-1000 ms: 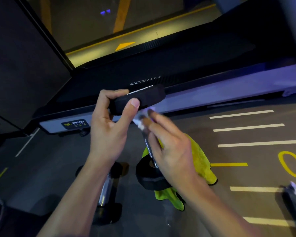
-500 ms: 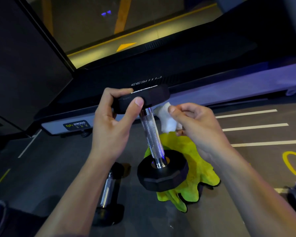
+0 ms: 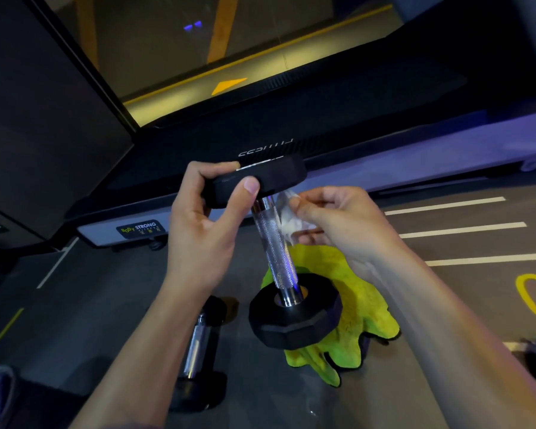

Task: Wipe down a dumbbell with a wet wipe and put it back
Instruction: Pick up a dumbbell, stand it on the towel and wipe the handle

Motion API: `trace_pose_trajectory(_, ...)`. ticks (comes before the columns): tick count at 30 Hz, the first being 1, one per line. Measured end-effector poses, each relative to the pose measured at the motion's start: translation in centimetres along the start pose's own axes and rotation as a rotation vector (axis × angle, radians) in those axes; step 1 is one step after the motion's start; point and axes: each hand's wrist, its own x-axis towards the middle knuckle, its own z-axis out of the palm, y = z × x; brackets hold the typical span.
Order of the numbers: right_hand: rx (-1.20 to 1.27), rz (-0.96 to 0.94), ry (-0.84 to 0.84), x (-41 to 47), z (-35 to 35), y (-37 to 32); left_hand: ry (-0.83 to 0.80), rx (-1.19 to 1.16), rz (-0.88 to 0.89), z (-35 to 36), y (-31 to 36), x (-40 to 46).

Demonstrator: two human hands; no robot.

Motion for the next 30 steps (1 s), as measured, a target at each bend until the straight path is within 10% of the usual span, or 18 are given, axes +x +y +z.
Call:
trace_pose_trajectory(17,-0.101,-0.098,0.003,-0.2,-1.1,-0.8,0.007,0.009,0.017,0.6,0.1,0.0)
trace_pose_trajectory(22,-1.174,-0.236,0.327,1.8,-1.7,-2.9,0.001,0.007,0.006,1.0,0.2,0.2)
trace_pose_trajectory(30,-0.929,-0.054,0.152,3.1,-1.5,-3.7,0.005,0.006,0.007,1.1,0.1,0.5)
